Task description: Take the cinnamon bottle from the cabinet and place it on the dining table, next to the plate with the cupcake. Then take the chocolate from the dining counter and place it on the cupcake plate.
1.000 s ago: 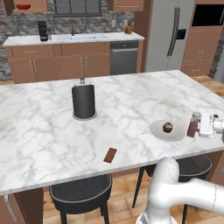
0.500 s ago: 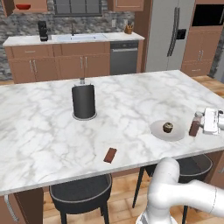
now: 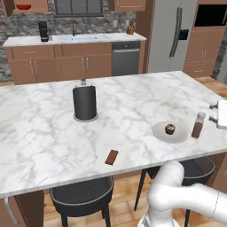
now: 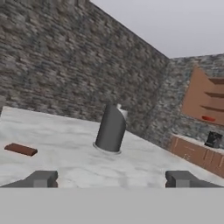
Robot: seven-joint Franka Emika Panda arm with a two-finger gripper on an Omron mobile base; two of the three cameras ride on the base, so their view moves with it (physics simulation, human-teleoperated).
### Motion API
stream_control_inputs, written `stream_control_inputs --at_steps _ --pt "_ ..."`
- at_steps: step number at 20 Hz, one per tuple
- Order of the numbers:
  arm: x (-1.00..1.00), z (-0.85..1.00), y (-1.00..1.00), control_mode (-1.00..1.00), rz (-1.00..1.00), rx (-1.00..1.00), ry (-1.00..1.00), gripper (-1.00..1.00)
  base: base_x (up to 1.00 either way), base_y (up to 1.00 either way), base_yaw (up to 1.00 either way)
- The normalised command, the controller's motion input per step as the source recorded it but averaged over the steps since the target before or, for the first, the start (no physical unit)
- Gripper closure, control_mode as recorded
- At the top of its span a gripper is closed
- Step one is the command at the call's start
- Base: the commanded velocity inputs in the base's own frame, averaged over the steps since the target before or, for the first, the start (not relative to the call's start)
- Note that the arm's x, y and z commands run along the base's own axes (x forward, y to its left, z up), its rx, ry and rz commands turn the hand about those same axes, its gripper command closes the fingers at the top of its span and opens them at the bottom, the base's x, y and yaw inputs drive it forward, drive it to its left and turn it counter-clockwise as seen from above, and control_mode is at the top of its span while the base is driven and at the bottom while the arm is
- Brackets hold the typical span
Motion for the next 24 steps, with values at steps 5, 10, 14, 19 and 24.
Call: stream_control_inputs --at_steps 5,10,14,19,24 --pt "-0.37 1.00 0.90 -1.00 0.01 -0.31 -0.02 -1.00 0.00 0.00 0.00" --pt "-0.27 1.00 1.00 -1.00 0.06 -0.57 -0.01 -1.00 0.00 0.00 0.00" --pt "-0.14 0.85 1.00 -1.00 0.17 -0.59 0.00 -1.00 0.00 0.00 0.00" --pt "0.00 0.20 1.00 -1.00 0.24 -0.49 0.04 -1.00 0.00 0.00 0.00" --pt "0.00 -0.25 1.00 -1.00 0.41 -0.33 0.07 -1.00 0.00 0.00 0.00"
